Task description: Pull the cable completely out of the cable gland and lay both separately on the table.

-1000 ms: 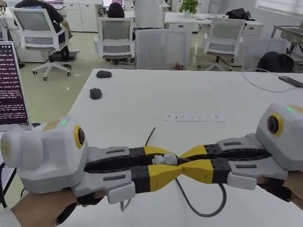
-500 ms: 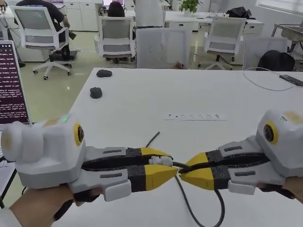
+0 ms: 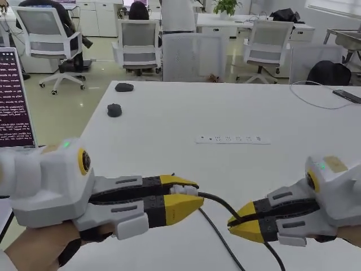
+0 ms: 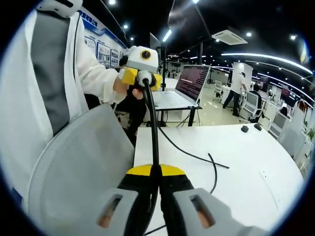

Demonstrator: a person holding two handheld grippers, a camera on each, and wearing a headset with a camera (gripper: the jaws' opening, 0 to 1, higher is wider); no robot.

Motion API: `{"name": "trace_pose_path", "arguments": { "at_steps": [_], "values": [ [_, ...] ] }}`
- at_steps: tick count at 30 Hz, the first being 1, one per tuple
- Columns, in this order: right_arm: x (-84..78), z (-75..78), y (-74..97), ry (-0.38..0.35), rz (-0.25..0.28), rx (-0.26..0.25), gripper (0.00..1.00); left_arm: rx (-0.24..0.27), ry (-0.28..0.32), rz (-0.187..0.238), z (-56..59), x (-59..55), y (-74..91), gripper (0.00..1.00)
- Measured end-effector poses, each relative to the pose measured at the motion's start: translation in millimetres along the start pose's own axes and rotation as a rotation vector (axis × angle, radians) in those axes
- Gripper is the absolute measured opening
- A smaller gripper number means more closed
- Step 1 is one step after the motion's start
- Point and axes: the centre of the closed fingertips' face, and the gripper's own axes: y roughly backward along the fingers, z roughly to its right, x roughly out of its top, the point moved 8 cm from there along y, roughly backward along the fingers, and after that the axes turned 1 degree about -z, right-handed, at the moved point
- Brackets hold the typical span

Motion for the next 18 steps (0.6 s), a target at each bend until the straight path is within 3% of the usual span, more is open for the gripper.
{"name": "trace_pose_path", "arguments": {
  "at_steps": [3, 14, 18],
  "values": [
    [-9.0, 1.4, 0.6, -0.014, -0.017, -0.008, 0.02, 0.022, -0.006, -0.001, -2.6, 0.4, 1.1, 0.16],
    [-8.9, 4.3, 4.4, -0.062, -0.011, -0.044, 0.03, 0.040, -0.008, -0.015, -3.9, -2.1, -2.4, 0.16],
    [6.0, 5.8, 8.9, -0.098, 0.056, -0.061, 0.18, 0.070, -0.002, -0.024, -9.4, -3.9, -1.1, 0.16]
  ]
}}
